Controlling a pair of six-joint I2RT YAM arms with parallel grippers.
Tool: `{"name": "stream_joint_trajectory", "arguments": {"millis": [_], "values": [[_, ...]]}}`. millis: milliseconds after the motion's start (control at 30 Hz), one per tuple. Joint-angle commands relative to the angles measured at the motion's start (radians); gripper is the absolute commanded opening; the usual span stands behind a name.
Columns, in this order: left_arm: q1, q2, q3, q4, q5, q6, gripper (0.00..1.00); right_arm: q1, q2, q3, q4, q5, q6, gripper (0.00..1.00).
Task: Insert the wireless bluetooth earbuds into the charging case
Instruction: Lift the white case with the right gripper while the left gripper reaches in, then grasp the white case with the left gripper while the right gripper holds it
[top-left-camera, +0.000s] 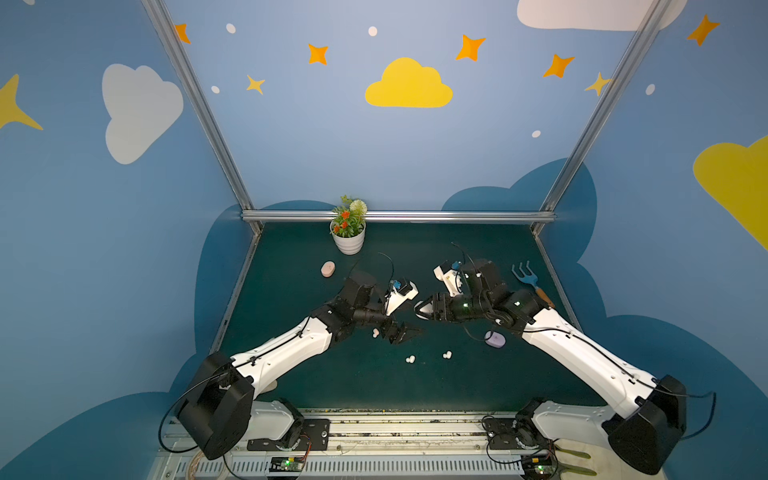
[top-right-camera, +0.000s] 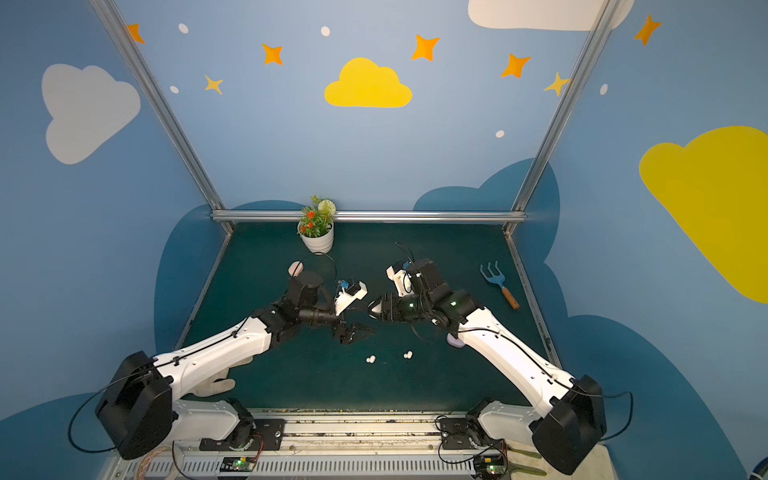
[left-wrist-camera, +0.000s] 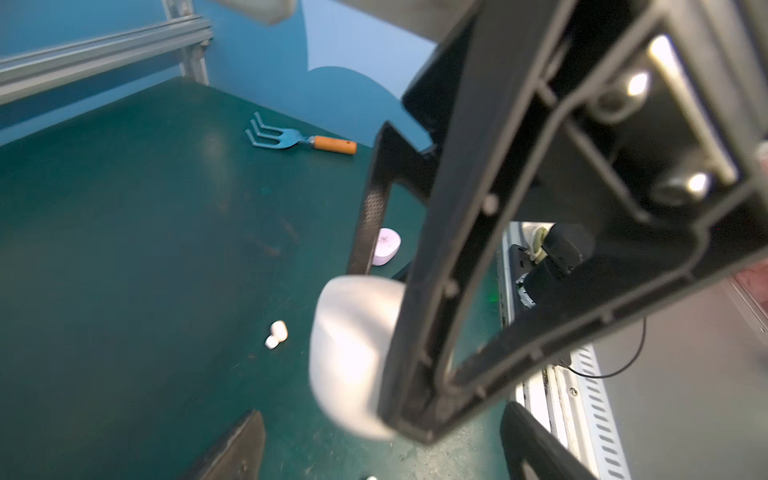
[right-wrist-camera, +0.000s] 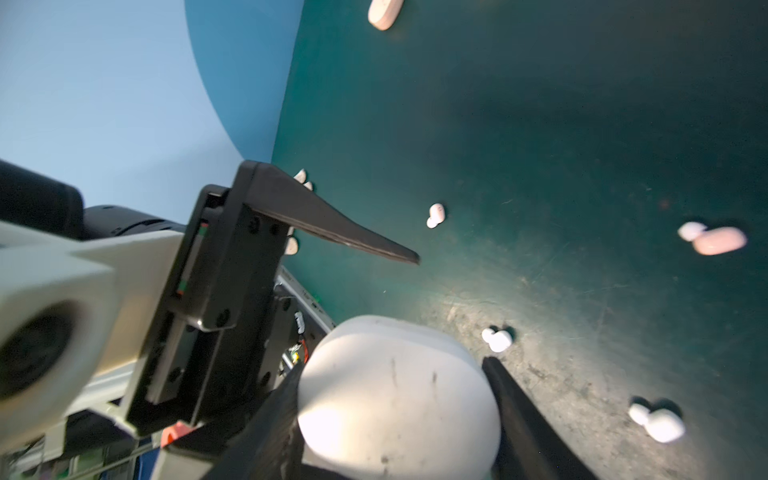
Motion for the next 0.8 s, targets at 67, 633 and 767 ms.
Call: {"name": "stream_joint_trajectory", "arguments": {"millis": [67, 633, 767], "values": [[-0.007, -0.007, 0.003, 0.018, 0.003, 0.040, 0.81, 0.023, -0.005, 0.010, -0.006, -0.067, -0.022, 0.59], [-0.042, -0.045, -0.025, 0.025, 0.016, 0.082, 0.60, 0.021, 0.010, -0.004, 0.077, -0.109, 0.054, 0.59], [-0.050, -0.052, -0.022, 0.008, 0.014, 0.100, 0.58, 0.013, 0.008, -0.004, 0.079, -0.103, 0.065, 0.59]]}}
